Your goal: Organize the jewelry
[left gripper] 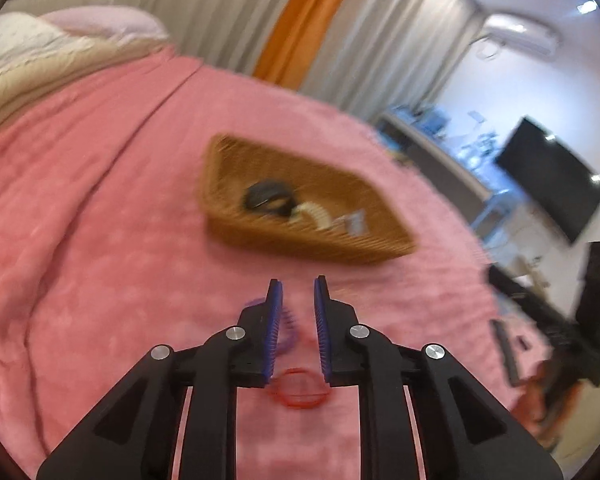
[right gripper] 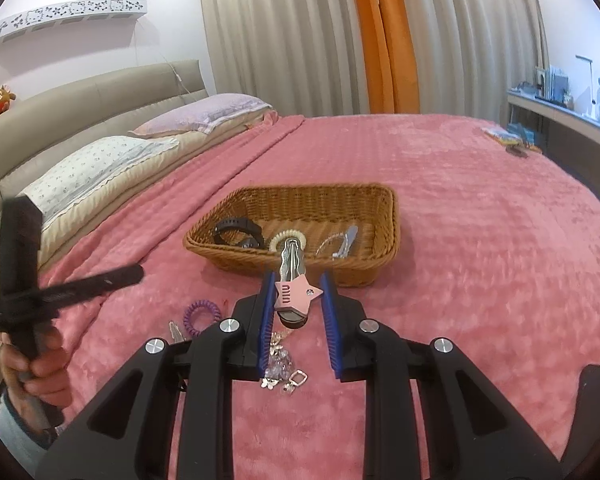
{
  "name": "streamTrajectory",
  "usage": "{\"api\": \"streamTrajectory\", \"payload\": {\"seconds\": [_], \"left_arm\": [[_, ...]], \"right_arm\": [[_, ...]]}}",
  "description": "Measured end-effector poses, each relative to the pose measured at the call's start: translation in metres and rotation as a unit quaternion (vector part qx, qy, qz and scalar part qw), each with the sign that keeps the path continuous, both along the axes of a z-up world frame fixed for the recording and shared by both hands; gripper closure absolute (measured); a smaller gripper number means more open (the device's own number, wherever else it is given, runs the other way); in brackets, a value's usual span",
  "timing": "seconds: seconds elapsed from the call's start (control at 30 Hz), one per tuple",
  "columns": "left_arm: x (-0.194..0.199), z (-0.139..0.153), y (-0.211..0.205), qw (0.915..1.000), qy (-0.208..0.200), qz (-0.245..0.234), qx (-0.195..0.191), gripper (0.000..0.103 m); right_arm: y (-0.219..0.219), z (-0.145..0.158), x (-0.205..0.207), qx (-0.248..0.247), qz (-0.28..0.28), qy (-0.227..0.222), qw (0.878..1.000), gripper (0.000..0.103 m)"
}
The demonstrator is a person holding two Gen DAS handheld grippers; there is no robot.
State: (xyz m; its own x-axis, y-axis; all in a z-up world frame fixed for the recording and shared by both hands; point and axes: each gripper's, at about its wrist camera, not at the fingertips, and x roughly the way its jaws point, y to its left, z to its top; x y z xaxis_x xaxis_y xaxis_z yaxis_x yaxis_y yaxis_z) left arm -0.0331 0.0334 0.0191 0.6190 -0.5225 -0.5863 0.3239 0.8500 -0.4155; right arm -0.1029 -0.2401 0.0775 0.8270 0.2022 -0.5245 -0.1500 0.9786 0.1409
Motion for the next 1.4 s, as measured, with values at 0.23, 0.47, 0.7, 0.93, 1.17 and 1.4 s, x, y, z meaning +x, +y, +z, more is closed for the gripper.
{"api": "streamTrajectory", "payload": {"seconds": [0.23,0.47,0.7,0.93,1.17,1.4], "left_arm": [[0.033,-0.047,-0.021,0.9955,0.072,-0.031,0.053,0.072],[0.037,-0.049,-0.043,0.9888,0.055,-0.022,0.137,0.094],[0.021,0.02,-0.032,0.996,-0.038,-0.014,0.079,0.094],[0.052,0.078,-0.059,0.9937,-0.1,-0.009,0.051,0.094],[0.102,0.057,-0.096,0.9936,-0.094,0.001,0.062,0.094],[0.121,0.021,-0.102,0.9946,-0.071,-0.013,0.075,0.094]], "right_arm": [[0.0,-0.02,0.015,0.007,0.003,0.025,1.0,0.083],[0.002,-0.029,0.023,0.003,0.004,0.038,0.999,0.083],[0.009,0.004,0.036,-0.005,0.009,0.009,1.0,0.083],[0.006,0.032,0.095,-0.005,0.003,-0.014,1.0,0.083],[-0.007,-0.013,0.183,0.025,-0.007,0.069,0.997,0.083],[-0.013,-0.049,0.202,0.023,-0.011,0.107,0.994,0.083]]}}
